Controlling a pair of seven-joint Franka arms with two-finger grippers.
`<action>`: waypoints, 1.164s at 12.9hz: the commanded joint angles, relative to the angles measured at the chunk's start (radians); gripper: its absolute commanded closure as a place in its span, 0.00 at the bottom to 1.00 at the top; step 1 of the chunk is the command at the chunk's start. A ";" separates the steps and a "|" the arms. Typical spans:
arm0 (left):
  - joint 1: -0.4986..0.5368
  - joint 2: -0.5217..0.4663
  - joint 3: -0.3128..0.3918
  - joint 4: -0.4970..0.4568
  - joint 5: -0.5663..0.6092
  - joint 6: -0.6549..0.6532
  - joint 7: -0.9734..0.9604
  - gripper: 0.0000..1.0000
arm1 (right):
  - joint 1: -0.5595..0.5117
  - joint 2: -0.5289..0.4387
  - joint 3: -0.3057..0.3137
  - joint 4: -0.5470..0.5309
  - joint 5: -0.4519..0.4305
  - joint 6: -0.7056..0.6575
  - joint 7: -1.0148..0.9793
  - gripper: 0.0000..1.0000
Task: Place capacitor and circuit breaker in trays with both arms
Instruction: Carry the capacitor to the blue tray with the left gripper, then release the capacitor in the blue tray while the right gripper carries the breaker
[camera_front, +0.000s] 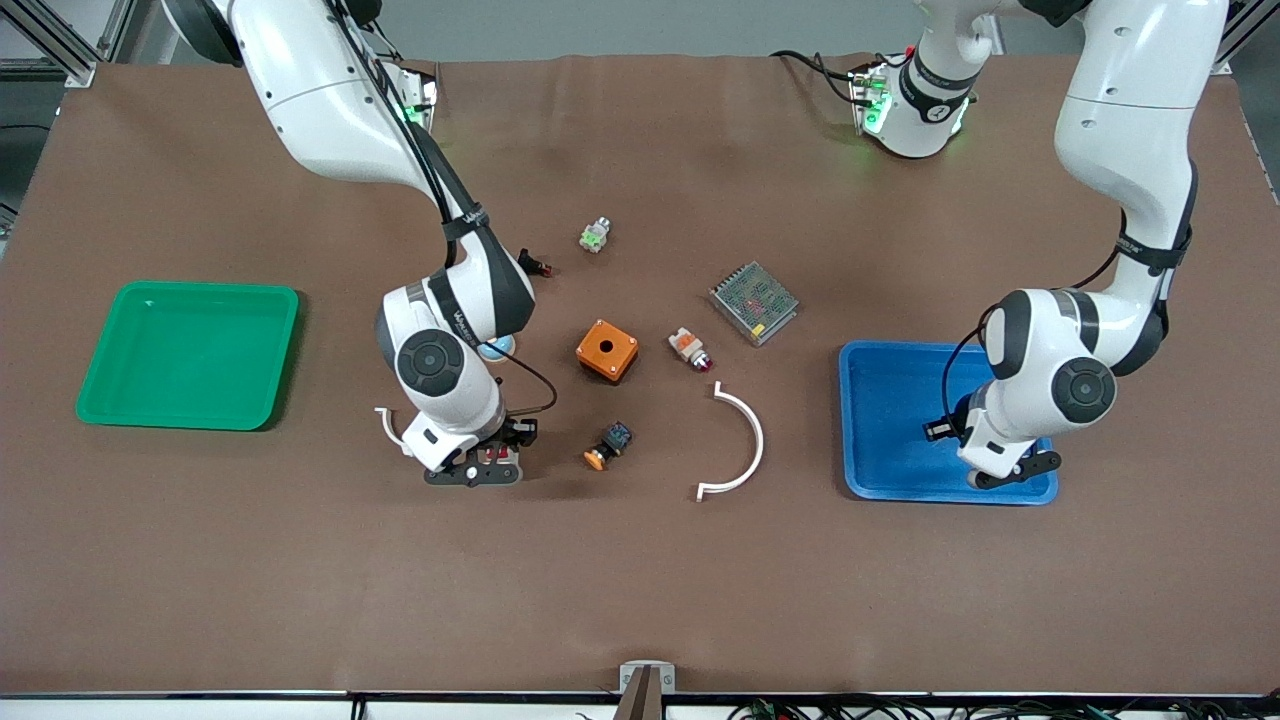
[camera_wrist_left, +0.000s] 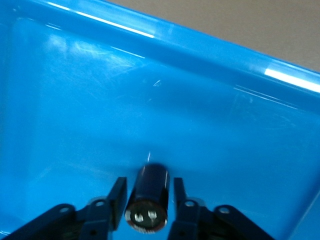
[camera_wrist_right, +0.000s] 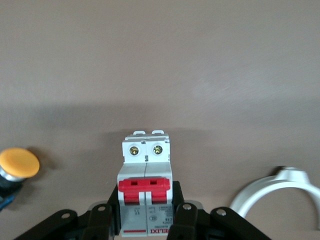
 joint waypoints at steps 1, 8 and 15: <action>0.004 -0.077 -0.008 -0.002 0.003 -0.028 0.007 0.00 | -0.095 -0.123 0.008 -0.022 0.010 -0.162 -0.023 0.92; 0.004 -0.371 -0.008 0.222 0.005 -0.473 0.056 0.00 | -0.376 -0.354 0.005 -0.373 -0.021 -0.209 -0.390 0.94; 0.003 -0.620 -0.021 0.220 0.012 -0.687 0.120 0.00 | -0.631 -0.347 0.005 -0.427 -0.065 -0.200 -0.711 0.92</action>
